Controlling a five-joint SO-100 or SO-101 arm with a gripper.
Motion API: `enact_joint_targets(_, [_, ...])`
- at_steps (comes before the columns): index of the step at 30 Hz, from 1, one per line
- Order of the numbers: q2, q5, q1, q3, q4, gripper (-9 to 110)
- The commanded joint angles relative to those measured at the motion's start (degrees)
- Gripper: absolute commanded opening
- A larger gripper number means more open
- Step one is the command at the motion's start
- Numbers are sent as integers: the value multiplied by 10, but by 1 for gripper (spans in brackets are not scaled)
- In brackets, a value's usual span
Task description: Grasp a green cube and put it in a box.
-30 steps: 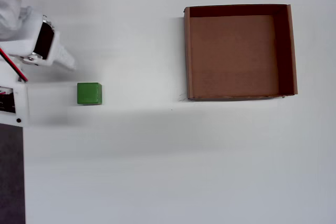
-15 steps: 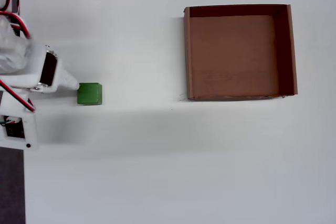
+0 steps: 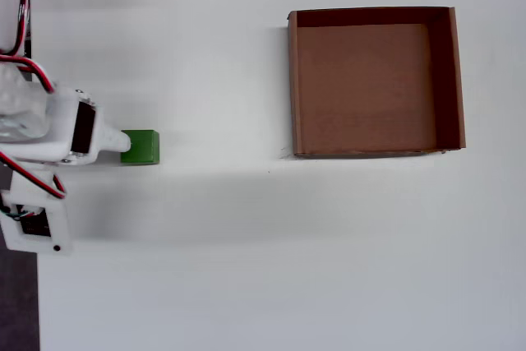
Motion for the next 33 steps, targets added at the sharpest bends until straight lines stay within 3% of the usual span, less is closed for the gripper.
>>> enact_joint_targets(1, [-5, 0, -7, -49, 3, 22])
enact_joint_targets(33, [-100, 12, -50, -107, 24, 22])
